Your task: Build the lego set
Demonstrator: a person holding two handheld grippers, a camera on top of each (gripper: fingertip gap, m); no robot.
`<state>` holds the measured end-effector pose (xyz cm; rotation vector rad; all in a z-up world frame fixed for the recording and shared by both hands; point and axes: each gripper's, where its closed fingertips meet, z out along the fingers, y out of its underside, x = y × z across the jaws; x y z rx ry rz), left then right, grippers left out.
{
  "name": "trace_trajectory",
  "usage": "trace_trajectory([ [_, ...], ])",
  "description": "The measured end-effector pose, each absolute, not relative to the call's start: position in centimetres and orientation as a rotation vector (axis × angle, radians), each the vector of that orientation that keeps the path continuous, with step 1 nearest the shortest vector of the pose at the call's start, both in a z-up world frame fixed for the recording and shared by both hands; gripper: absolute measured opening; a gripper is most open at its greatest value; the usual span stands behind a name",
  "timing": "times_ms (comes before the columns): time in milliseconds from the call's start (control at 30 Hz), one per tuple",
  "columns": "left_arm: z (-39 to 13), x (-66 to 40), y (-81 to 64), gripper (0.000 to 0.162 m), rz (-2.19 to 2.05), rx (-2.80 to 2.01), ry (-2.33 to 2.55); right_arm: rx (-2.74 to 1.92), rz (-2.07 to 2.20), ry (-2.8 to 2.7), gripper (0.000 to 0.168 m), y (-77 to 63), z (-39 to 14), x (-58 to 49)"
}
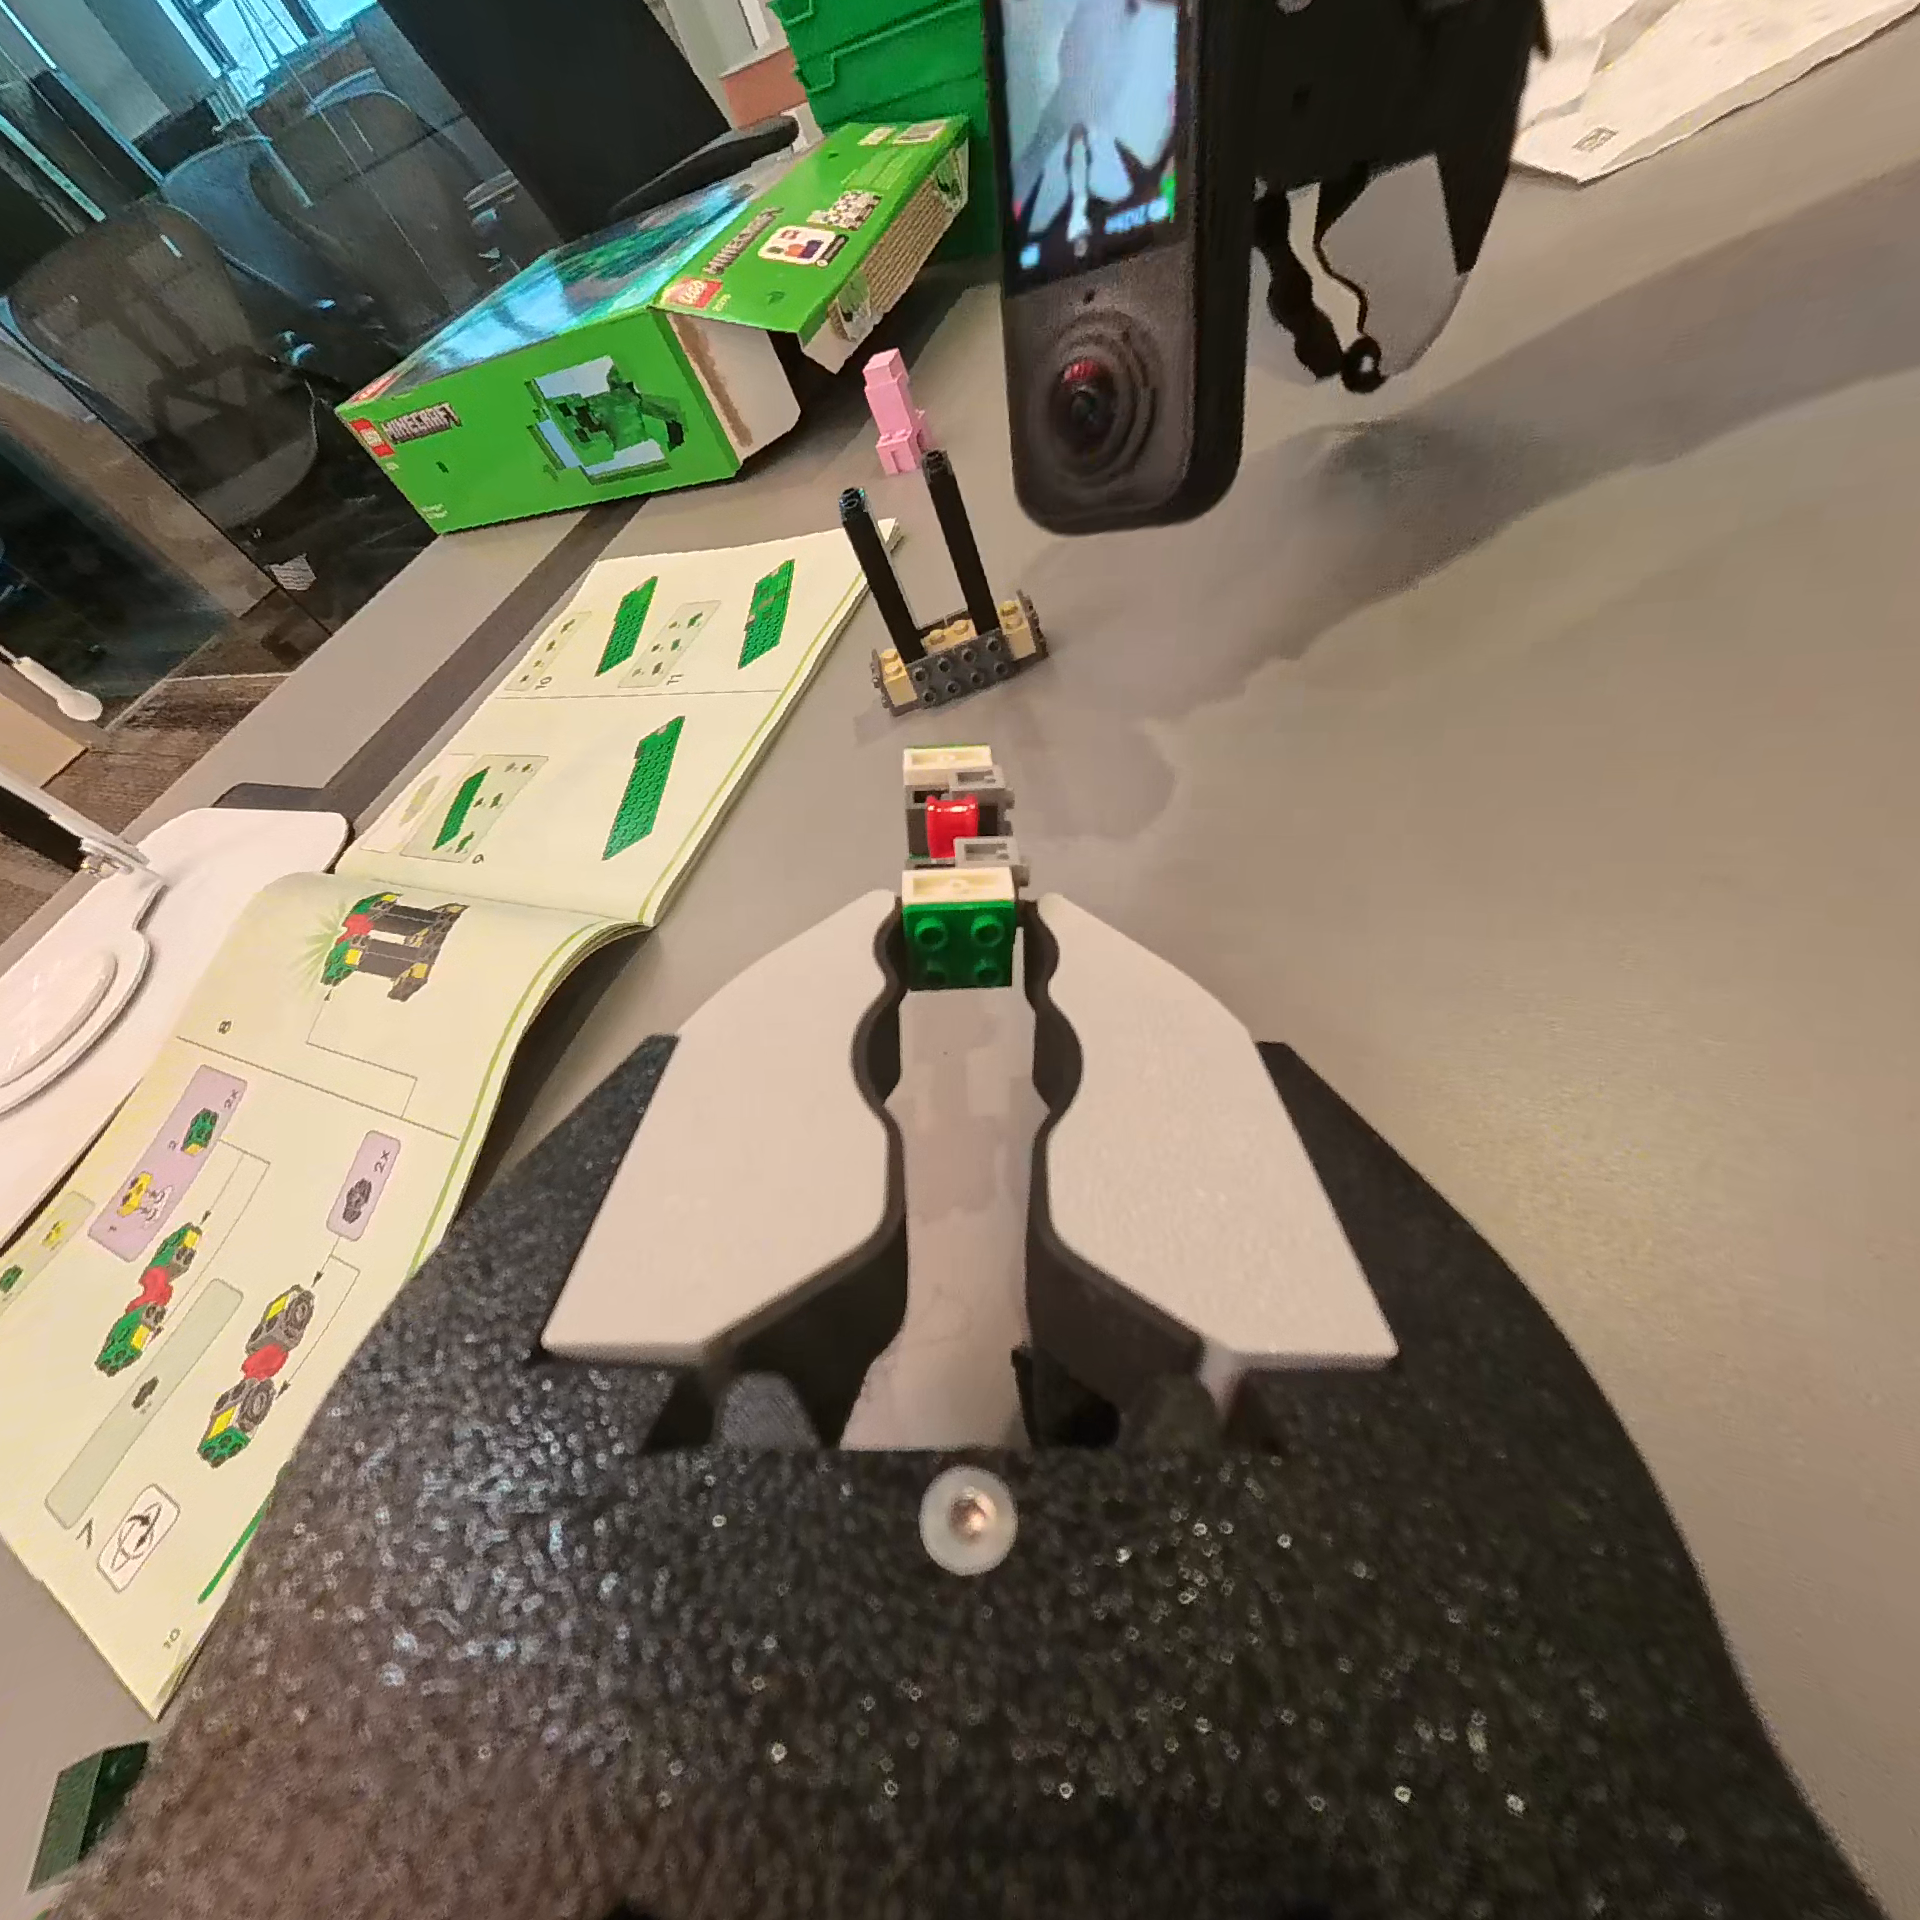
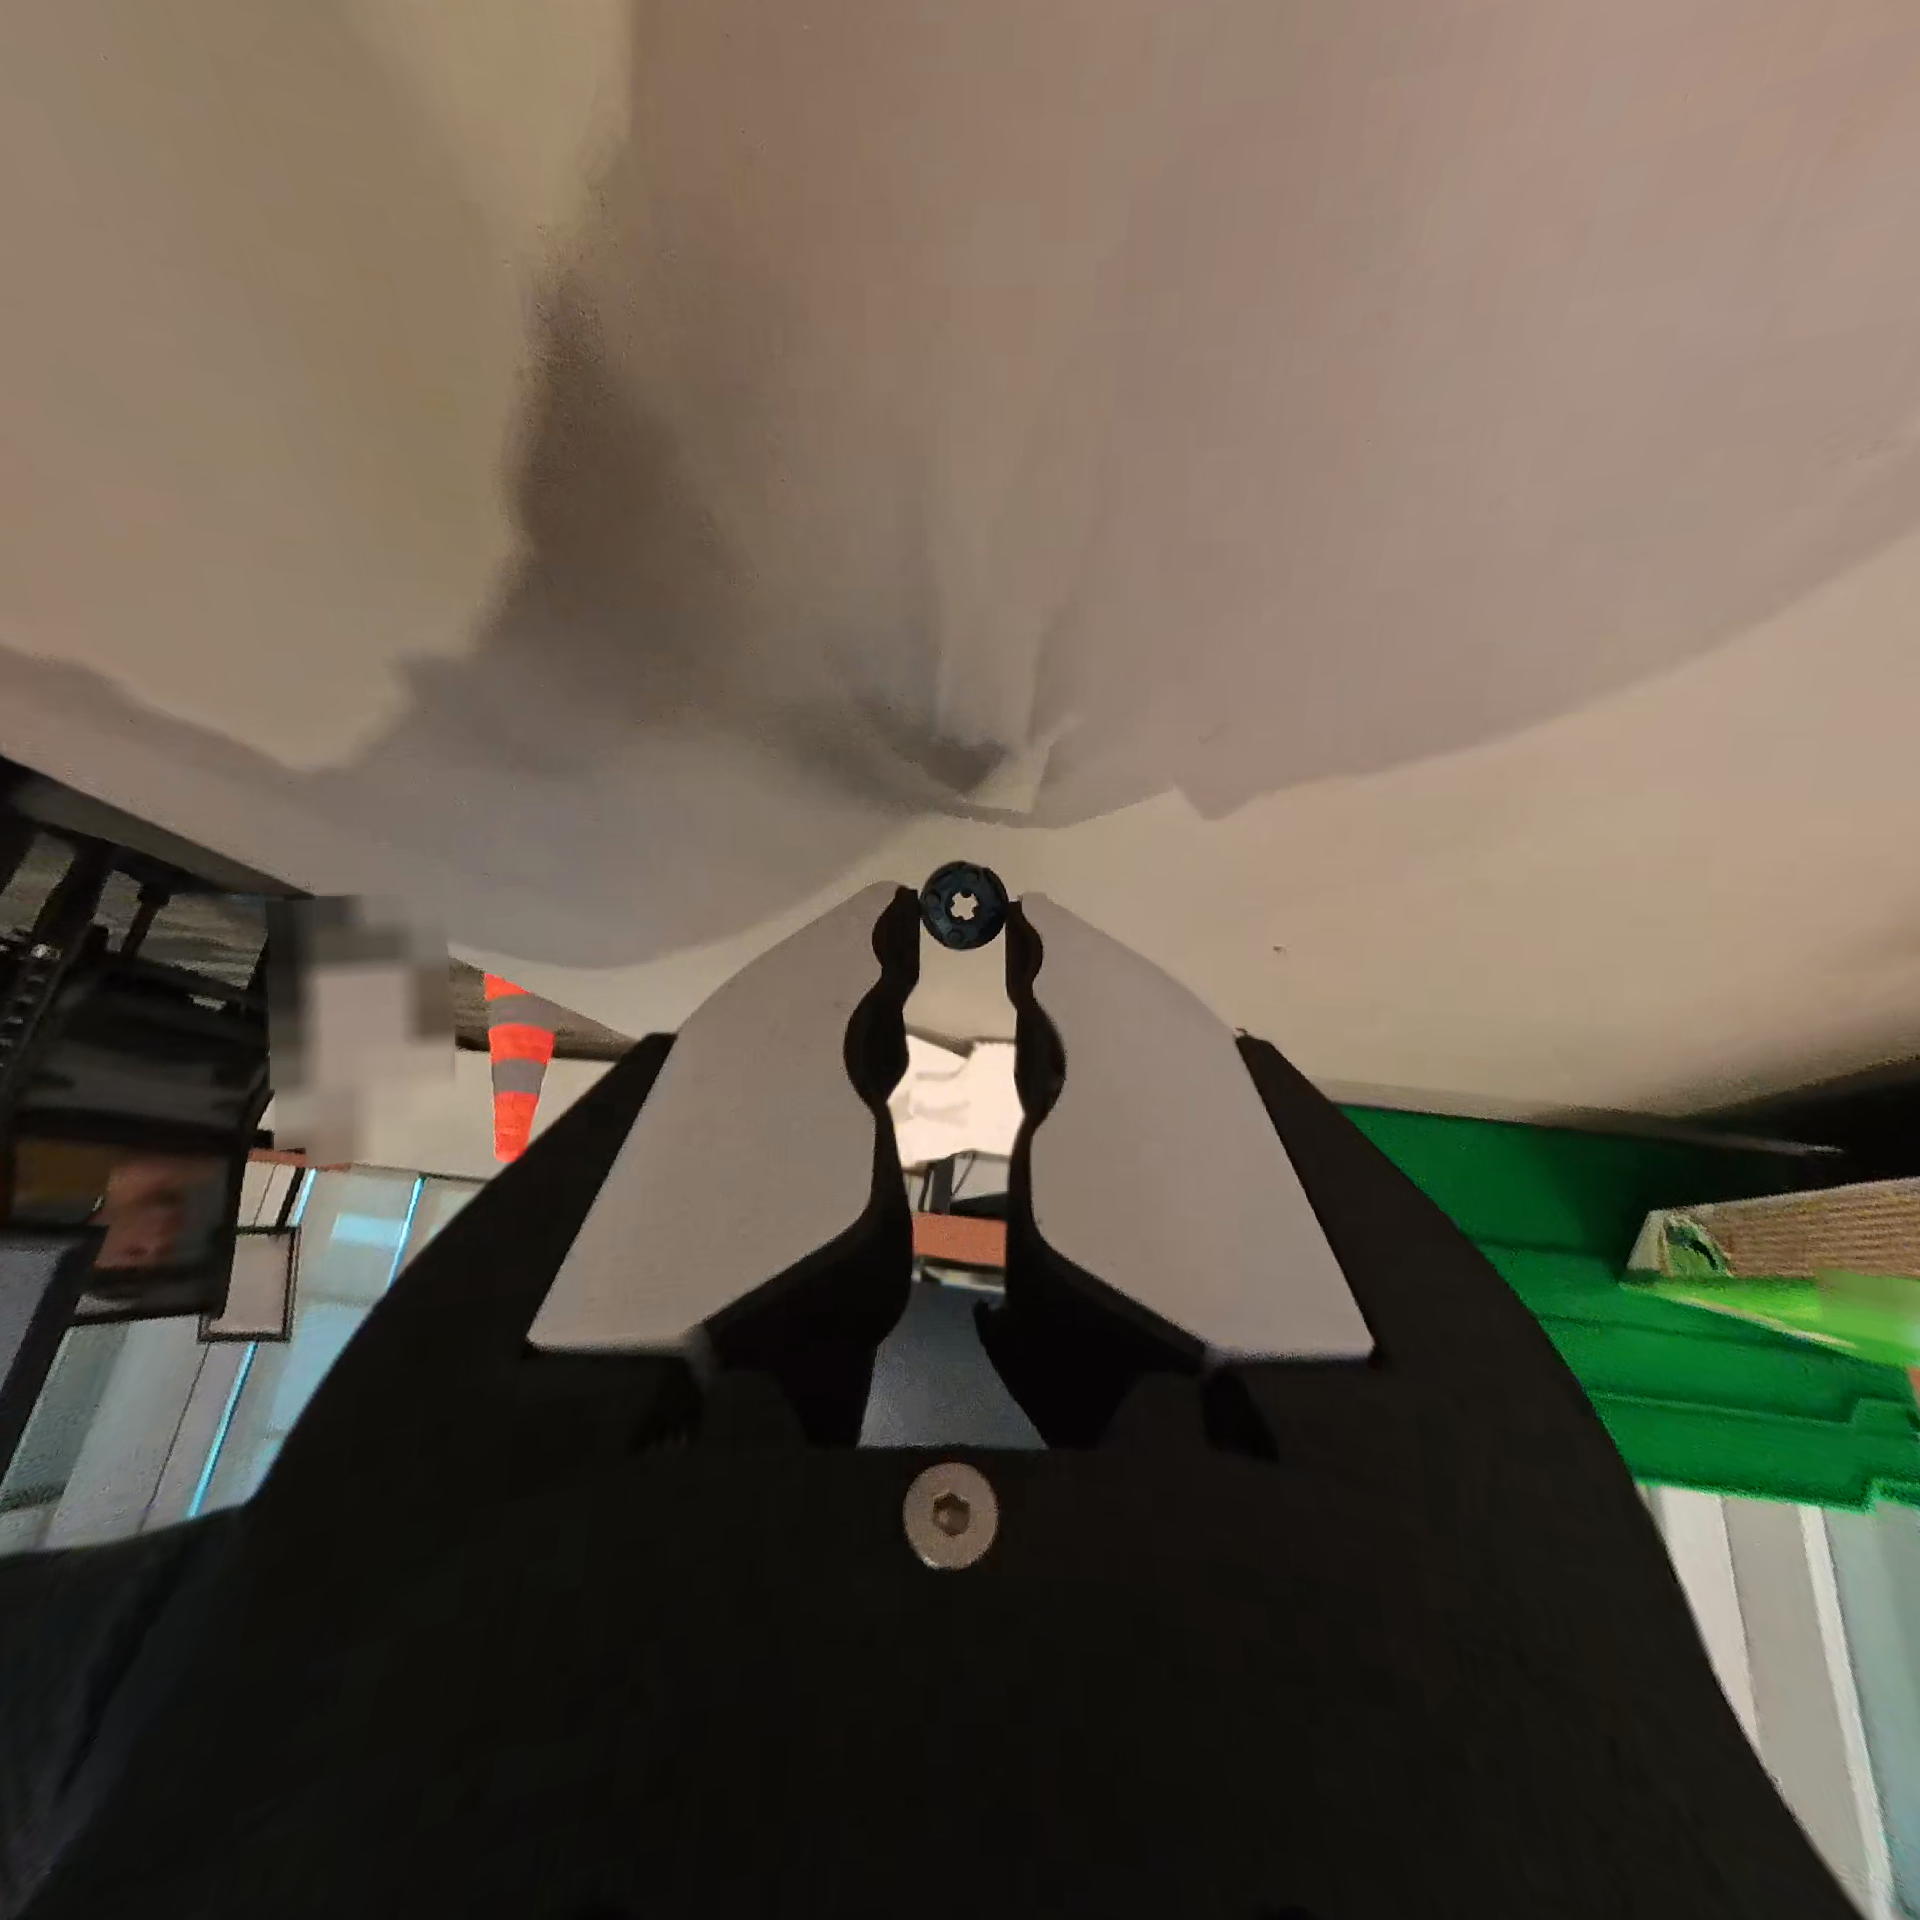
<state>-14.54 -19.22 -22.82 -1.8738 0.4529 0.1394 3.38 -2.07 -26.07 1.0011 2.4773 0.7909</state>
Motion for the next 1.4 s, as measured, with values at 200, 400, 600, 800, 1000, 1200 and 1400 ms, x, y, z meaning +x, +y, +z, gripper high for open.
trace_trajectory([
  [200, -22.8, -14.5, -19.2, 0.02, 0.137, -1.874, 0.455, 0.944, 0.809, 2.524, 0.016, -2.5, -25.6, 2.4],
  [400, -22.9, -14.3, -19.3, 0.02, 0.136, -1.874, 0.461, 0.942, 0.594, 2.697, 0.015, -4.5, -25.2, 0.2],
  [600, -22.7, -14.4, -19.4, 0.02, 0.117, -1.869, 0.445, 1.033, 0.006, 2.945, 0.015, -8.6, -24.6, -3.8],
  [800, -23.5, -14.8, -20.1, 0.02, 0.057, -1.941, 0.48, 1.09, -0.874, 3.053, 0.015, -14.7, -23.0, -8.5],
  [1000, -24.7, -15.3, -21.3, 0.02, -0.015, -2.024, 0.544, 1.011, -1.346, 3.135, 0.015, -17.6, -22.3, -11.5],
  [1200, -25.5, -15.4, -22.1, 0.02, -0.088, -2.067, 0.571, 0.957, -1.708, 3.087, 0.015, -18.9, -21.6, -13.0],
  [1400, -26.5, -15.7, -22.4, 0.02, -0.092, -2.138, 0.575, 0.944, -1.841, 3.031, 0.015, -19.8, -22.2, -13.8],
])
